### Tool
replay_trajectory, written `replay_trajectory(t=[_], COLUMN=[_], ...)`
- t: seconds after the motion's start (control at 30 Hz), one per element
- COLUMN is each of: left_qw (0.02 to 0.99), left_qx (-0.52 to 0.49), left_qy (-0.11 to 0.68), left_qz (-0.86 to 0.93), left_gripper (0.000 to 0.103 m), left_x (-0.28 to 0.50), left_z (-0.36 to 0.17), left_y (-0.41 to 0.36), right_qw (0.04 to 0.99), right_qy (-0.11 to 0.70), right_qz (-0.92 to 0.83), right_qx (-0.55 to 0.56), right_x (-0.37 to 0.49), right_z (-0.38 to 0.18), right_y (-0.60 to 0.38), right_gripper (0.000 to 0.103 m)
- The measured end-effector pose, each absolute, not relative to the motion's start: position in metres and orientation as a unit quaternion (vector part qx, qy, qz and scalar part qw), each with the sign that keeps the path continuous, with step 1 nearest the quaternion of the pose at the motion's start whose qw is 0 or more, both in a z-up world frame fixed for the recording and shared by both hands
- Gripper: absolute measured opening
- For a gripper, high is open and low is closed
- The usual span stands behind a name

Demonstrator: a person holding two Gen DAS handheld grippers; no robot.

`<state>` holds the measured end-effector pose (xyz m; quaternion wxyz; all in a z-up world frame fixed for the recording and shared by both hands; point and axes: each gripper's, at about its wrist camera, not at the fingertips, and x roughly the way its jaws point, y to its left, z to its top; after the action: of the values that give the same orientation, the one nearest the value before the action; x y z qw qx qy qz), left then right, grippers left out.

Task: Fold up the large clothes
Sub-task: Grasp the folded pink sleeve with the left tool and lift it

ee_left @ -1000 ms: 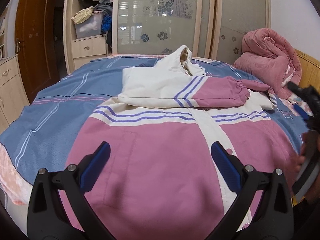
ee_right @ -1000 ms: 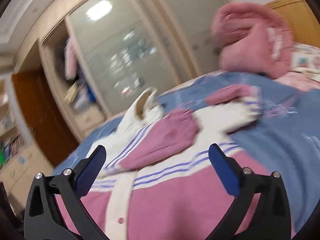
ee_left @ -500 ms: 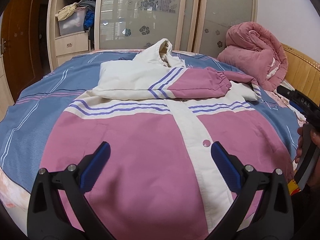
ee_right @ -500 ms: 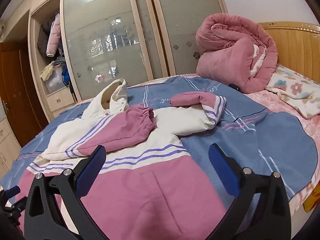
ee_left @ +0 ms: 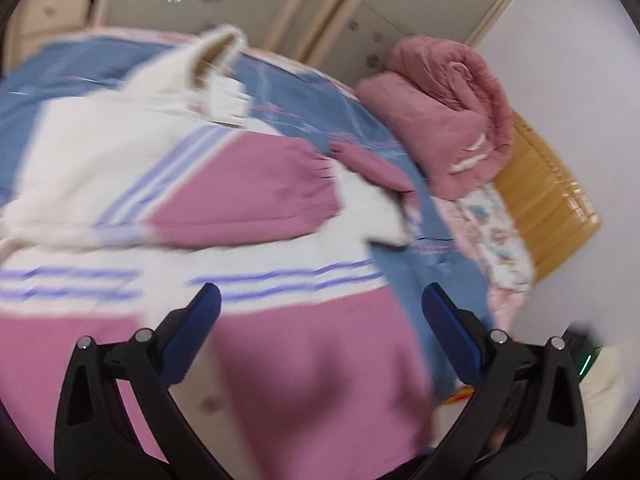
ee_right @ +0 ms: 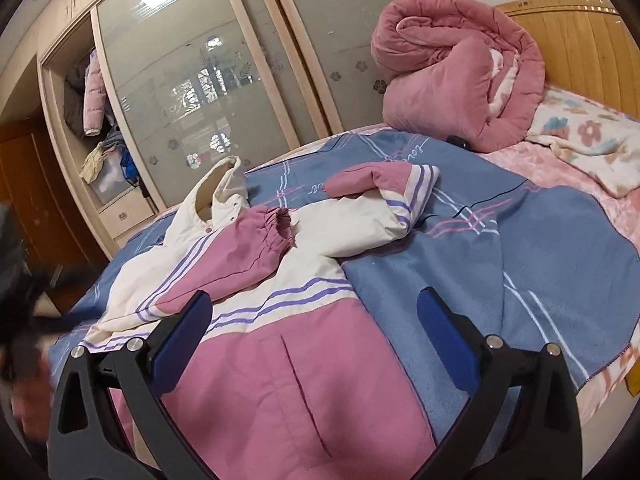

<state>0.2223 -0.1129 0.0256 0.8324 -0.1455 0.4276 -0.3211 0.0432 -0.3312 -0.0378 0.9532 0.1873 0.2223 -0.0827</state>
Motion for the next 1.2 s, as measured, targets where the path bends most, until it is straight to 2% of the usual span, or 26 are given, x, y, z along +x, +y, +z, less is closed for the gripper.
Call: replay_trajectory(t=[0.13, 0.3, 0.37, 0.4, 0.43, 0.5, 0.67, 0.87, 0.9, 0.93, 0.97, 1.0, 1.03, 1.2], left_qw=[0.802, 0.79, 0.79, 0.788, 0.781, 0.771, 0.763, 0.754, 0.756, 0.766, 0.774, 0.78, 0.783, 0.81], left_qx=[-0.179, -0.129, -0.115, -0.115, -0.119, -0.119, -0.074, -0.083, -0.083, -0.083, -0.088, -0.102, -0.109, -0.069], left_qy=[0.461, 0.49, 0.5, 0.507, 0.521, 0.54, 0.547, 0.57, 0.568, 0.557, 0.548, 0.536, 0.526, 0.463], left_qz=[-0.334, -0.346, -0.334, -0.33, -0.324, -0.316, -0.336, -0.316, -0.314, -0.309, -0.304, -0.306, -0.314, -0.355], left_gripper=[0.101, 0.101, 0.094, 0.087, 0.075, 0.065, 0.068, 0.072, 0.066, 0.047, 0.034, 0.017, 0.01, 0.007], left_x=[0.279, 0.337, 0.359, 0.366, 0.379, 0.401, 0.427, 0.465, 0.469, 0.476, 0.48, 0.482, 0.481, 0.458], left_z=[0.032, 0.028, 0.021, 0.017, 0.009, -0.005, -0.023, -0.062, -0.064, -0.066, -0.065, -0.062, -0.058, -0.011], left_y=[-0.165, -0.245, -0.269, -0.275, -0.289, -0.316, -0.379, -0.413, -0.416, -0.419, -0.419, -0.417, -0.416, -0.407], right_qw=[0.951, 0.953, 0.952, 0.951, 0.95, 0.948, 0.949, 0.944, 0.943, 0.943, 0.942, 0.943, 0.944, 0.944], right_qy=[0.224, 0.229, 0.231, 0.233, 0.236, 0.243, 0.247, 0.26, 0.262, 0.266, 0.27, 0.272, 0.272, 0.274], right_qz=[-0.073, -0.059, -0.056, -0.056, -0.055, -0.053, -0.052, -0.059, -0.062, -0.061, -0.058, -0.056, -0.056, -0.049], right_qx=[0.199, 0.191, 0.192, 0.196, 0.197, 0.197, 0.188, 0.195, 0.195, 0.193, 0.189, 0.183, 0.178, 0.178], right_x=[0.041, 0.041, 0.042, 0.044, 0.046, 0.052, 0.061, 0.072, 0.075, 0.078, 0.081, 0.084, 0.086, 0.094], right_z=[-0.04, -0.04, -0.042, -0.043, -0.045, -0.047, -0.051, -0.061, -0.062, -0.063, -0.064, -0.065, -0.066, -0.067], right_y=[-0.331, -0.323, -0.324, -0.324, -0.325, -0.325, -0.325, -0.335, -0.334, -0.334, -0.331, -0.328, -0.325, -0.315], right_gripper=[0.102, 0.102, 0.102, 0.102, 0.102, 0.102, 0.102, 0.102, 0.102, 0.102, 0.102, 0.102, 0.102, 0.102])
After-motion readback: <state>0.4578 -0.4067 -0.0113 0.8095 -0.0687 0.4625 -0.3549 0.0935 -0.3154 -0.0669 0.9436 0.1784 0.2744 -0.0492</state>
